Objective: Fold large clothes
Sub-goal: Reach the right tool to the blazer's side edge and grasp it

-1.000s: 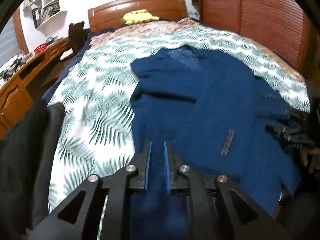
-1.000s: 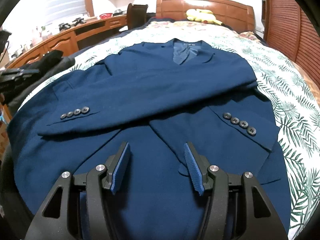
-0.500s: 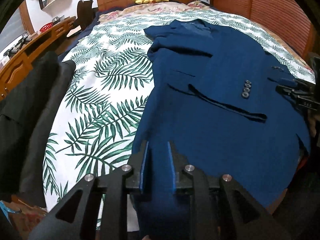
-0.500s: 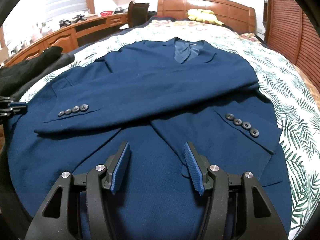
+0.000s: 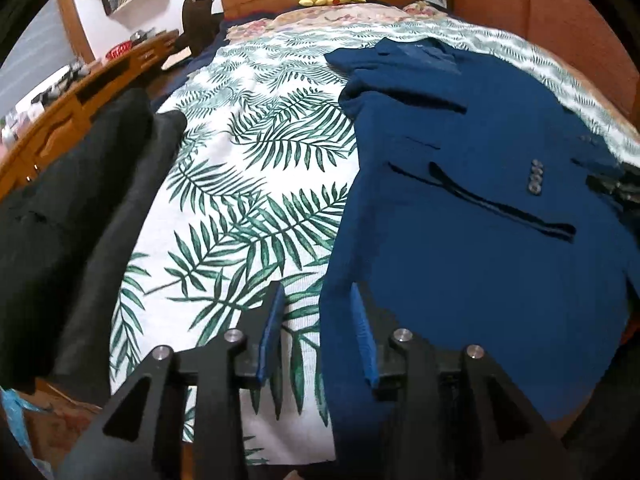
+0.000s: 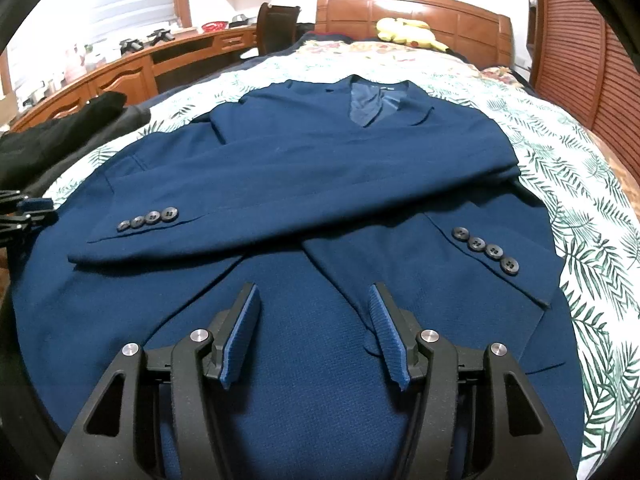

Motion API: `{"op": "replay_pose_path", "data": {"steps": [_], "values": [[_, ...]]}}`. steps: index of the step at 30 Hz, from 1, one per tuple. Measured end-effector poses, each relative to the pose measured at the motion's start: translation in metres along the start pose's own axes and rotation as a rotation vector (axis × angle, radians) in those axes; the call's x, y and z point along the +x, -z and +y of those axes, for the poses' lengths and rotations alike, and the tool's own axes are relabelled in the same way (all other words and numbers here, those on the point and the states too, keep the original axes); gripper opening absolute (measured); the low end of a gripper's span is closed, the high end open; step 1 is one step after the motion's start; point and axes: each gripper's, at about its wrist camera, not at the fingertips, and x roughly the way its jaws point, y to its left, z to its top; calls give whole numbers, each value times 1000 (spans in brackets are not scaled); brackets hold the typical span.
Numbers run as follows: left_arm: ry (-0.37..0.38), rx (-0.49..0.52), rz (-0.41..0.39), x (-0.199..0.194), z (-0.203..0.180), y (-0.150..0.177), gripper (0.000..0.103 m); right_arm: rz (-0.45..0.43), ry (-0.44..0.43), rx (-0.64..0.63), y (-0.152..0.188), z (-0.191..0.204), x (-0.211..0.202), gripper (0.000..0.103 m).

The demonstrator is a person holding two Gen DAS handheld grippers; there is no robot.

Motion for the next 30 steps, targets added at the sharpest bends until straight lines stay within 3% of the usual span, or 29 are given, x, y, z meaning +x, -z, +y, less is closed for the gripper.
{"op": "replay_pose_path", "data": {"steps": [5,11,20,30], "values": [[33,-13,1,-6,2,2,34,9,-7,6,-1,-6,-5,63],[76,0,-9,-13,-4,9,34,12,77,-13,-5,-28,-38,66],[116,-37,-41,-17,-1,18,34,103,204,56,35,-89,-91,67],[151,-25,-39,-24,-2,29,34,150,158,112,73,-93,-111,67]]}}
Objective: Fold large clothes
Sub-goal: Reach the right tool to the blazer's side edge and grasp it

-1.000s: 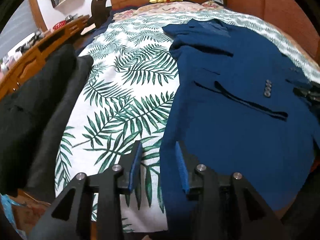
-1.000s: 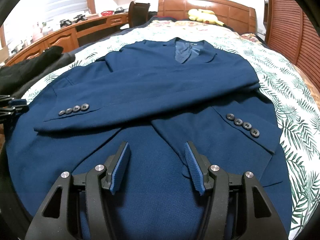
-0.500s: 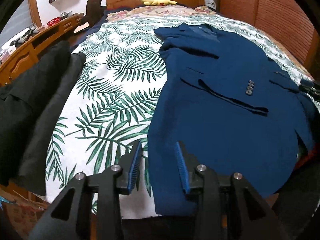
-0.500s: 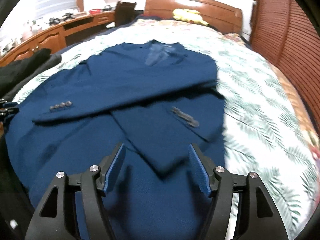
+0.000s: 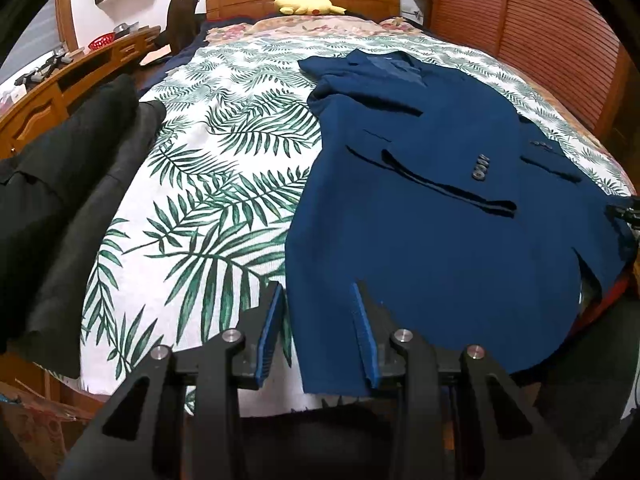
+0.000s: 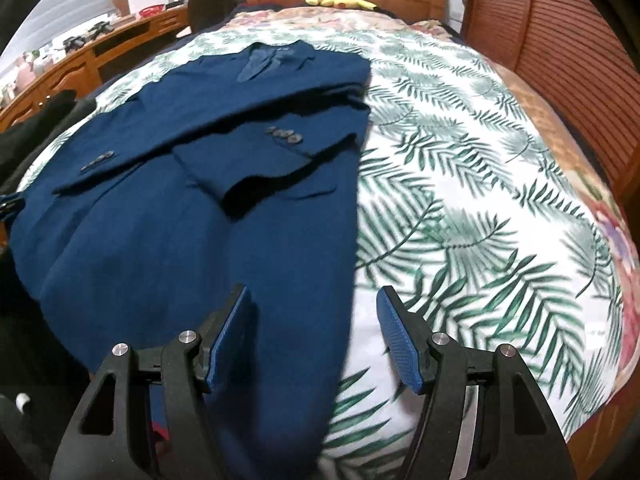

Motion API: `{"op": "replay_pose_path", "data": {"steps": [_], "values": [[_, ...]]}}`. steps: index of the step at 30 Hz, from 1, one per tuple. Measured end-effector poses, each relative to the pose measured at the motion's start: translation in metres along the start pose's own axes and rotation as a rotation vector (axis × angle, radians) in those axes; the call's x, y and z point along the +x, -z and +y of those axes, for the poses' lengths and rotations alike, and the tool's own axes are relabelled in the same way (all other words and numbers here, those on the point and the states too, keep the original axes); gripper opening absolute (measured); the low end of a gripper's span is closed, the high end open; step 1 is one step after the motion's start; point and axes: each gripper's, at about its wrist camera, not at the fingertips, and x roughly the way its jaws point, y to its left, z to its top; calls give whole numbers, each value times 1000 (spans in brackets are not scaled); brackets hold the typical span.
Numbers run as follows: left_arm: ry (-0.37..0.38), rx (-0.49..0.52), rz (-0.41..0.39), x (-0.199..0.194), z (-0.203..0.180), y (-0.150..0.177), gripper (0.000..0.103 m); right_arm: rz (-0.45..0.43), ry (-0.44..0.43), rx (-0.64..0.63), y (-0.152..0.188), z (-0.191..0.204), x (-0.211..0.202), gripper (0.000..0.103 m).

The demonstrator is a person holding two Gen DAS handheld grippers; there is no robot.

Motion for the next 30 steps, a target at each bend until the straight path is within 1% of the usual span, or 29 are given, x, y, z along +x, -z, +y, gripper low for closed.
{"op": "replay_pose_path", "data": {"steps": [4,7,20,22,24,25,27,29,30], "values": [[9,-11,-5,-1,1,3,34,12,-11,-32,6,13,1,67],[7,-14,-10,-1,1,4,34,17,-1,-56,8,19,4,67],[24,-32,-21,-5,2,11,34,30,-9,-60,16,20,1,61],[23,-35,-24,-4,2,12,34,42,-17,-59,17,21,2,53],[21,-31,-25,-4,2,12,34,38,-28,-70,17,24,0,31],[22,-35,-25,-4,2,12,34,34,-29,-68,16,25,0,27],[19,-38,-23,-5,1,11,34,25,-22,-70,14,26,-2,11],[9,-26,-23,-6,-2,11,34,-12,-45,-63,9,28,-8,6],[9,-11,-23,-7,-4,12,28,-26,-56,-64,7,29,-11,5]]}}
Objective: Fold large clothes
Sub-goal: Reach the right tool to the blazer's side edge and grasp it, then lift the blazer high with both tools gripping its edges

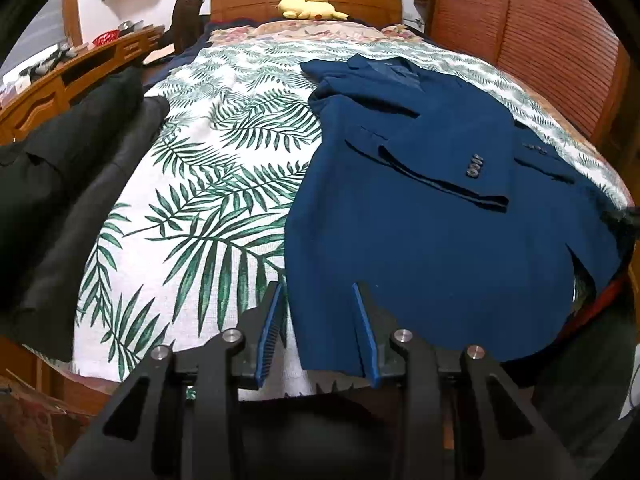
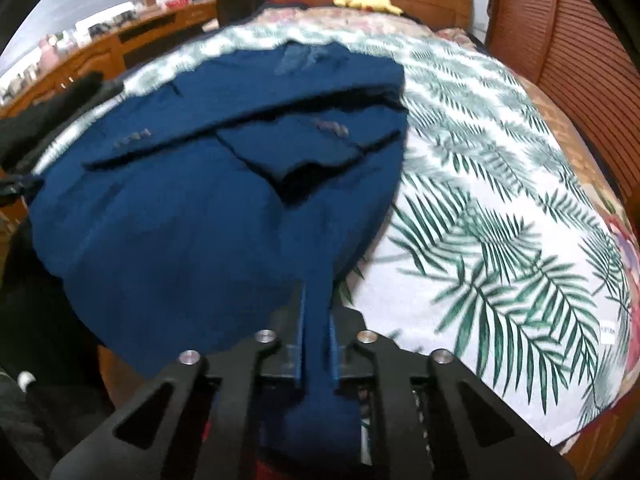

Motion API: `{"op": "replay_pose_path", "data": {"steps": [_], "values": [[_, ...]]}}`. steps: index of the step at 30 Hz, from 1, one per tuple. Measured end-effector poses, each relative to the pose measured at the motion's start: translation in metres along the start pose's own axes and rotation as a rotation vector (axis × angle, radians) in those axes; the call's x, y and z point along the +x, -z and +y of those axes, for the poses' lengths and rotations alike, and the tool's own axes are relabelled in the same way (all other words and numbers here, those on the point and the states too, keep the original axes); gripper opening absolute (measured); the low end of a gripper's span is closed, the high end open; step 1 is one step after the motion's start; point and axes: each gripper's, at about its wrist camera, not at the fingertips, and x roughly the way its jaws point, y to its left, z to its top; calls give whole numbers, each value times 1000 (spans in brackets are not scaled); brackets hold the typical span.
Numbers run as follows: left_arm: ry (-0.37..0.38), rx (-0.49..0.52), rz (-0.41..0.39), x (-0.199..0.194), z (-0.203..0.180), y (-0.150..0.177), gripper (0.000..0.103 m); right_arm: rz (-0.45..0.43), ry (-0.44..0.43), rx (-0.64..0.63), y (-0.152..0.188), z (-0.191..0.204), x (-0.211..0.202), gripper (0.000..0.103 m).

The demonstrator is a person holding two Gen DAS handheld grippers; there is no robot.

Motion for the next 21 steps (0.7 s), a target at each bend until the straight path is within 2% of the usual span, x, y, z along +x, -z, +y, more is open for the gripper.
{"op": "replay_pose_path", "data": {"steps": [3,6,11,14,18,21], "values": [[0,37,-7,-4,-7,1,14,-52,-18,2,-7,4,-10,5],[18,27,-19,-10,-7,-1,7,-59,-40,19,-10,1,-9,5],[6,35,-11,-11,-6,-2,7,-8,-16,54,0,-9,1,9],[-5,51,2,-6,-6,1,7,27,-13,77,10,-16,3,24],[5,39,5,-5,-6,2,7,51,-11,68,19,-13,2,39],[14,40,1,-8,-6,0,4,58,-1,48,21,-6,3,38]]}}
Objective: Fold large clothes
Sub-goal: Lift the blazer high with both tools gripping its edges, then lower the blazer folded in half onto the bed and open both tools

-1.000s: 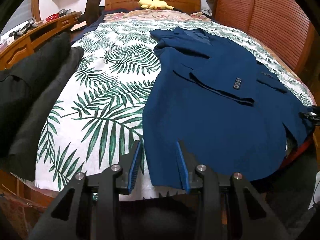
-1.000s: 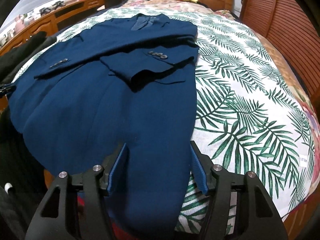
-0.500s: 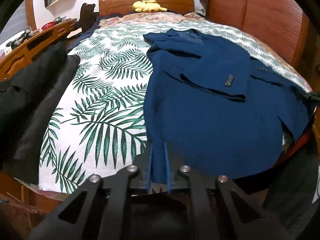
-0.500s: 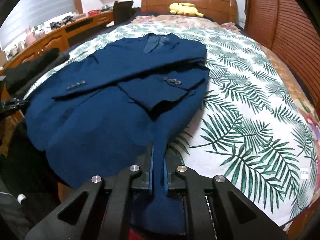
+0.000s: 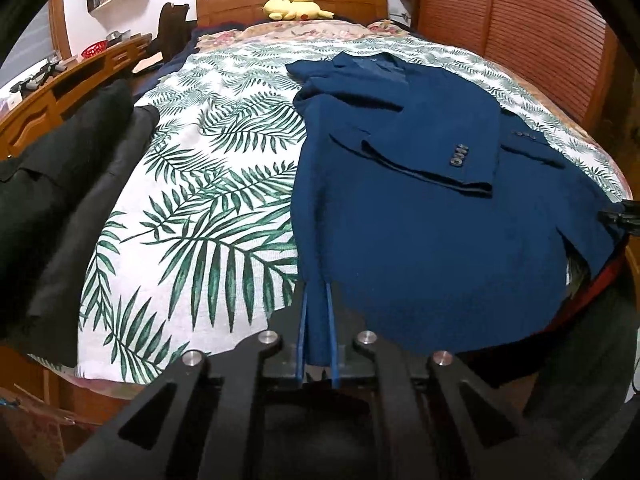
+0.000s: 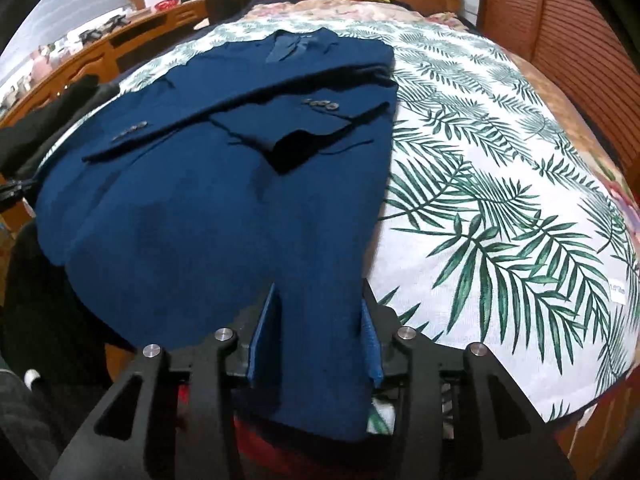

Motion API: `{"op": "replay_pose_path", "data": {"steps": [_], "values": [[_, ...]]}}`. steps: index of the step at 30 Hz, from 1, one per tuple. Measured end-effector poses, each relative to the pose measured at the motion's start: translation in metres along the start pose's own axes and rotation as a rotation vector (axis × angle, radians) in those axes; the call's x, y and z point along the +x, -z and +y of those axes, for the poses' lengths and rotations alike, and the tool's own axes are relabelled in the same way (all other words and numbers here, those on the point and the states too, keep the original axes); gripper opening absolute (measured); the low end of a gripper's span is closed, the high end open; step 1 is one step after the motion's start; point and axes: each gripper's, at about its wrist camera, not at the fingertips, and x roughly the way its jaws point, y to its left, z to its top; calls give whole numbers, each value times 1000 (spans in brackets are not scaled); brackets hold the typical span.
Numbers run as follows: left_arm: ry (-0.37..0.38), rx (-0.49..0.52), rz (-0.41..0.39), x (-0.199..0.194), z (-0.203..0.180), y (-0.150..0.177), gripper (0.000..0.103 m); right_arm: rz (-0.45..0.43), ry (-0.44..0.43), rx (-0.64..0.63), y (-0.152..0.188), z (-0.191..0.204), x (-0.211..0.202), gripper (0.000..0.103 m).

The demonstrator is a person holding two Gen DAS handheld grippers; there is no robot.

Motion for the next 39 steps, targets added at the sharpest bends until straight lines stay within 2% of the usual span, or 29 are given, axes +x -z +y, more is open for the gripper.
{"op": "replay_pose_path", "data": {"steps": [1,2,4,6,10,13,17,22,29,31,34,37,39], "values": [[5,-5,-5,-2,-1,-2,3,4,-10,-10,0,2,1,30],[18,-16,-23,-8,-1,-5,2,-4,-8,-24,-2,5,-1,8],[33,-18,-73,-25,-4,-14,2,-35,-31,-31,-7,9,-9,6],[38,-2,-146,-51,-9,-31,2,-101,-45,-36,-19,13,-26,5],[54,54,-260,-95,-26,-73,2,-259,-97,-9,-56,15,-77,5],[72,95,-341,-129,-43,-108,2,-339,-110,-11,-80,24,-107,5],[80,133,-440,-176,-57,-136,2,-455,-123,-29,-106,38,-157,4],[52,181,-563,-243,-70,-162,2,-585,-128,-57,-119,48,-224,4],[57,200,-676,-312,-75,-182,2,-711,-107,-91,-114,50,-308,4],[26,204,-691,-319,-76,-186,2,-737,-82,-94,-113,47,-325,4],[10,195,-662,-307,-72,-197,2,-731,-47,-76,-116,37,-331,5],[-8,175,-601,-268,-64,-212,2,-673,-2,-57,-129,23,-308,5],[-24,160,-562,-237,-60,-219,2,-608,20,-41,-140,14,-277,5]]}}
